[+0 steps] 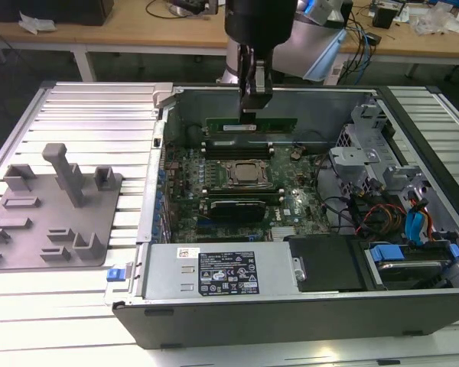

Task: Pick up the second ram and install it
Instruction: 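Pick up the second ram and move it above second insertion slot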

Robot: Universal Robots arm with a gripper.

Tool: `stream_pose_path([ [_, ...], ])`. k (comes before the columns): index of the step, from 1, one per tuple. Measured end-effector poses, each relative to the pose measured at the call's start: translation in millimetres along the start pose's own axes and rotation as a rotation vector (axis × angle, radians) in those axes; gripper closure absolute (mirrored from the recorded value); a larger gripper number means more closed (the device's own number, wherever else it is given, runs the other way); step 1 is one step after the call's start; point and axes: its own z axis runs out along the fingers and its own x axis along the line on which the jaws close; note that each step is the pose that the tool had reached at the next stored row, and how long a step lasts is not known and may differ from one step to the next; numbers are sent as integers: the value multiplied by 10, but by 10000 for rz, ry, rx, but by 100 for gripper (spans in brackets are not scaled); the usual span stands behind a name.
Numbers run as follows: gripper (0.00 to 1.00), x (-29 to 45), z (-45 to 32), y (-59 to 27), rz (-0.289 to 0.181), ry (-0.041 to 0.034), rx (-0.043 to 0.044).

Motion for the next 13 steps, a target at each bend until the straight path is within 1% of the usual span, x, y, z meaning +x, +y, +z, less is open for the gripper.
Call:
stream_pose_path([
  [5, 91, -92, 74, 19, 0, -1, 0],
  [7, 91, -125, 122, 27, 0, -1, 0],
  [9, 91, -142, 173, 32, -2, -2, 1],
  [11, 91, -142, 240, 32, -1, -1, 0],
  [13, 91, -142, 289, 32, -1, -1, -1],
])
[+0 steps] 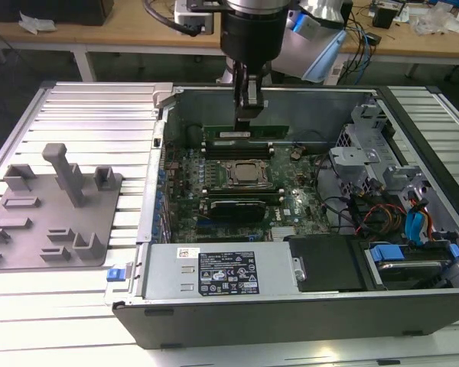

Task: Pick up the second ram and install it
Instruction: 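Pick up the second ram and move it above second insertion slot, then insert the second ram into the second slot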

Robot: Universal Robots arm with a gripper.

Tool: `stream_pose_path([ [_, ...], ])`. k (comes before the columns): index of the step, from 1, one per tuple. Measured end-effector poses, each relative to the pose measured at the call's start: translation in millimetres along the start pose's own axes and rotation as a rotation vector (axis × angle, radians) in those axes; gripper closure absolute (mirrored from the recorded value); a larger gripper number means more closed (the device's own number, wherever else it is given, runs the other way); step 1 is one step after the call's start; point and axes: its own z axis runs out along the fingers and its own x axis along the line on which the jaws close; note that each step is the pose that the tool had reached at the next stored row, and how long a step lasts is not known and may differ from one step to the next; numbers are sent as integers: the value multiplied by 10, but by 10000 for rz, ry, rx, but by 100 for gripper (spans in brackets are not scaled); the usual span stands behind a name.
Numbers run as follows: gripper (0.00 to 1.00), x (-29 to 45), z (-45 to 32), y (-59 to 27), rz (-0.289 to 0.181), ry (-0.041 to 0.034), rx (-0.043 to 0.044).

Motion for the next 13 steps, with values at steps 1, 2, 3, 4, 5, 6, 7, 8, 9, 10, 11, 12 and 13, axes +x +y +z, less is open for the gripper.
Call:
stream_pose_path([
  [1, 91, 1, 33, 0, 0, 0, -2],
  [2, 91, 0, 48, -2, 1, 1, -3],
  [3, 91, 1, 61, -14, 0, 0, -2],
  [4, 91, 2, 64, -21, 0, 1, -2],
  [5, 91, 2, 64, -21, 1, 2, -2],
  [6, 91, 1, 65, -23, 0, 0, -2],
  [7, 91, 1, 64, -23, 0, 0, -2],
  [8, 91, 1, 64, -24, 1, 0, -2],
  [9, 91, 1, 65, -24, 0, 0, -2],
  [10, 91, 1, 65, -24, 0, 0, -2],
  [11, 91, 1, 65, -25, 0, 0, -2],
  [12, 91, 1, 65, -25, 1, 0, -2],
  [13, 91, 1, 65, -26, 0, 0, -2],
])
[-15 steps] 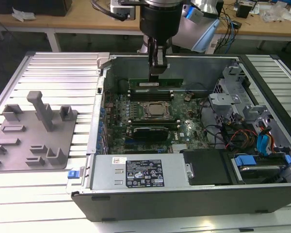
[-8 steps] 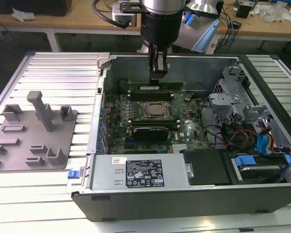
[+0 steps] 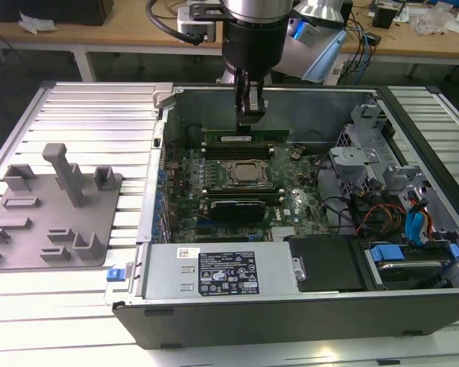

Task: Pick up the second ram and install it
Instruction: 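Insert the second ram into the second slot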

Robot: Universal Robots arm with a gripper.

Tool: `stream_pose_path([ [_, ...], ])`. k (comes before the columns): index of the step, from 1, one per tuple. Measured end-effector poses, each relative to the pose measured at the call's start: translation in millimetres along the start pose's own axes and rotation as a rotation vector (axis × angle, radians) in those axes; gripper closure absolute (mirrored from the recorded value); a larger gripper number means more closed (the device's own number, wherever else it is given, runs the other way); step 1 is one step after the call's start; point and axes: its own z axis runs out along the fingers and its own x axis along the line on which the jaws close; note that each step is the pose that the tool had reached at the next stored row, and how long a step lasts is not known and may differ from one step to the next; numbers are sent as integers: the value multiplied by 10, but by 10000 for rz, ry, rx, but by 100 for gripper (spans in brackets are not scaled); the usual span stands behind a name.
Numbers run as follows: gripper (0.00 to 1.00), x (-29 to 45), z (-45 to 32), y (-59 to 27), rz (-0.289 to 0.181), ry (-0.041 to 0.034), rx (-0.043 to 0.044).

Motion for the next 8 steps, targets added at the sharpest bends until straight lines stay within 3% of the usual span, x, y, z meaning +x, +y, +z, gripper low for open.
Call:
stream_pose_path([
  [5, 91, 0, 11, -2, -1, 0, 1],
  [8, 91, 3, 106, -1, -1, 2, 0],
])
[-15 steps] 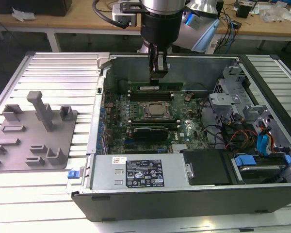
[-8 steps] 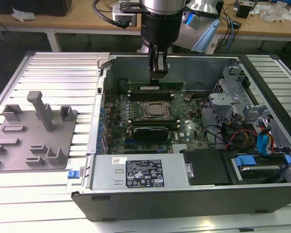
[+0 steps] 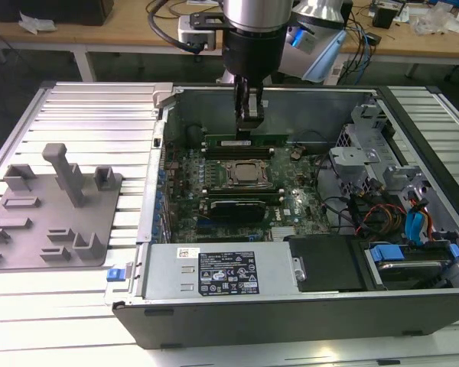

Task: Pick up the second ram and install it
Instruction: 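Insert the second ram into the second slot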

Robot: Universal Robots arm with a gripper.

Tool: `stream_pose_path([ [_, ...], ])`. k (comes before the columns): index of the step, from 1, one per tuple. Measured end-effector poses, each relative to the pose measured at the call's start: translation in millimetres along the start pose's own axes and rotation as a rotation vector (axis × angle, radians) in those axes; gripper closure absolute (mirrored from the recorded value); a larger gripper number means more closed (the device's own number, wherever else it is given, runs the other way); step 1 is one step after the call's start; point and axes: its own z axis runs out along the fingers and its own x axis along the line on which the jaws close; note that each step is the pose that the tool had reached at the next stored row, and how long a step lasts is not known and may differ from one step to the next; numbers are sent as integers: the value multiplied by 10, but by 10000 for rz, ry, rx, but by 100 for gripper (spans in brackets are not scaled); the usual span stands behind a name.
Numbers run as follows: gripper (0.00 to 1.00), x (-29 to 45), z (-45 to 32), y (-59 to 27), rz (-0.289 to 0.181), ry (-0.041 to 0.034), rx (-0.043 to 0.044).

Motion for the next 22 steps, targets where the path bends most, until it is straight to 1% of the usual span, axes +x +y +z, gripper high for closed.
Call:
stream_pose_path([
  [2, 91, 1, 46, 0, 0, -1, 0],
  [4, 91, 2, 76, 0, 0, 1, 0],
  [5, 91, 4, 141, 0, 0, 0, 0],
  [6, 91, 5, 182, 0, 0, 0, 0],
  [8, 91, 6, 221, 0, 0, 0, 0],
  [9, 91, 7, 262, 0, 0, 0, 0],
  [11, 91, 8, 305, 0, 1, 0, 0],
  [13, 91, 10, 374, -1, 0, -1, 1],
  [15, 91, 12, 460, 0, 0, 0, 0],
  [22, 91, 16, 614, 0, 35, 1, 1],
])
